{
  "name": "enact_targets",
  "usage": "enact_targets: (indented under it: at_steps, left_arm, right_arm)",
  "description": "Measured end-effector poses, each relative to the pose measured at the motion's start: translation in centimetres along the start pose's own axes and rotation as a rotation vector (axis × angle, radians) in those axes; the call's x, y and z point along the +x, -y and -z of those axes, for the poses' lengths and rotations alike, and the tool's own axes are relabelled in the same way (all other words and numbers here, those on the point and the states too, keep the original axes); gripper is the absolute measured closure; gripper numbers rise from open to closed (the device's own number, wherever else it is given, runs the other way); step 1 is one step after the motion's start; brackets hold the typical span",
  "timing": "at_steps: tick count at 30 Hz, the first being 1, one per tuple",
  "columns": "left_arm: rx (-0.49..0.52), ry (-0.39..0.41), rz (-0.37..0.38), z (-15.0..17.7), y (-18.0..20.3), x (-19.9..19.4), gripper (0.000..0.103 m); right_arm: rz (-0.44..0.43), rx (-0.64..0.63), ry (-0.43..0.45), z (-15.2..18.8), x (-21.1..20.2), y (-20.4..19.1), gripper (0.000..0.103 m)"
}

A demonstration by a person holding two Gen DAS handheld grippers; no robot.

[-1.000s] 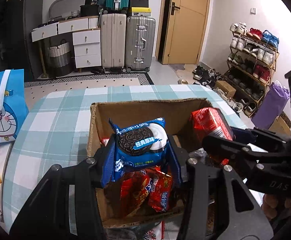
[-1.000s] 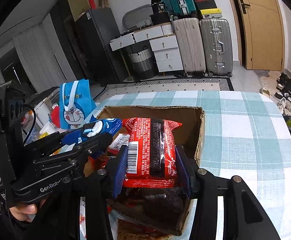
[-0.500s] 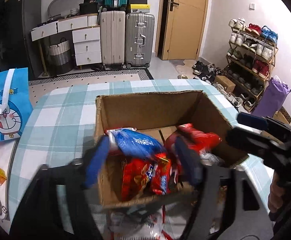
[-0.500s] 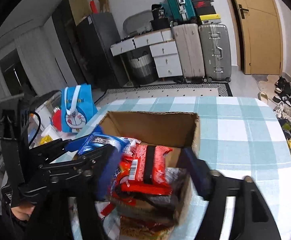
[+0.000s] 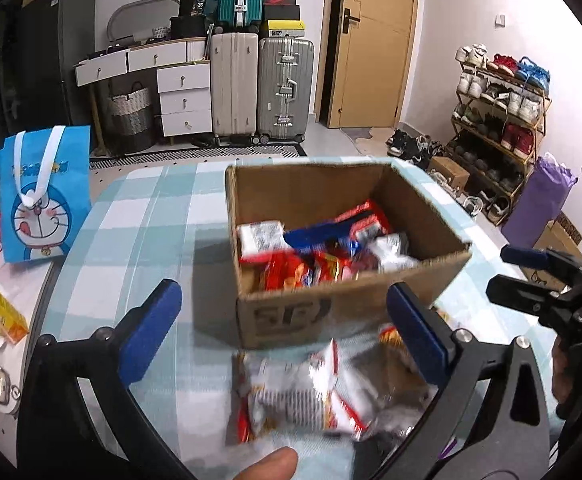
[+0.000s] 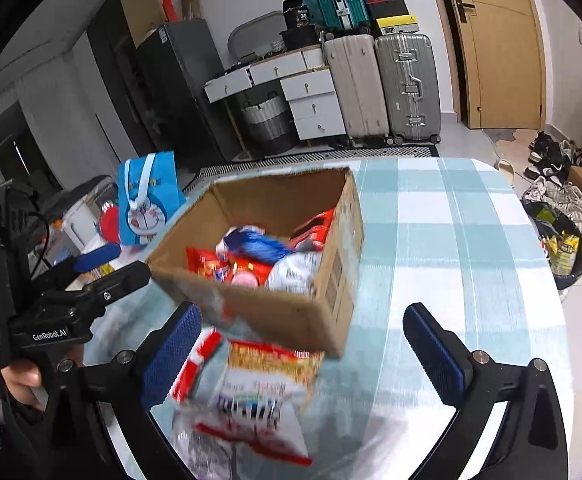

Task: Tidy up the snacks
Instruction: 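Move both open tools back to the white chip bag and noodle bag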

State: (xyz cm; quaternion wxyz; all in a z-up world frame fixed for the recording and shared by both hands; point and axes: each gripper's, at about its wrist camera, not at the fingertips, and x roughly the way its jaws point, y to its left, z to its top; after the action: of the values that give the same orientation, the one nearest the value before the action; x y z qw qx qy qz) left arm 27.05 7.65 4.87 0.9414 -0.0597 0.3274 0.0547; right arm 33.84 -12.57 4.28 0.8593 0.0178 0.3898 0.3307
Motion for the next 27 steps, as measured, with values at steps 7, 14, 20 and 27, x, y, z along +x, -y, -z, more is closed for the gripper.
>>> enact_targets:
  at_steps: [7, 14, 20, 27]
  left_arm:
    - [-0.013, -0.038, -0.004, 3.8, -0.7, -0.5, 0.001]
    - [-0.014, -0.085, 0.004, 5.9, -1.0, 0.4, 0.001]
    - [-0.014, -0.111, 0.019, 5.9, -0.7, 0.7, 0.001]
    - [0.024, -0.148, 0.021, 6.2, 0.4, 1.2, 0.001]
  right_arm:
    - [0.009, -0.019, -0.029, 2.9, -0.2, -0.8, 0.000]
    - [-0.001, 0.005, -0.046, 4.6, 0.5, -0.8, 0.000]
    - [0.006, -0.007, -0.072, 4.9, 1.2, -1.4, 0.000]
    - [0.006, 0.014, -0.093, 5.2, 2.2, -1.5, 0.000]
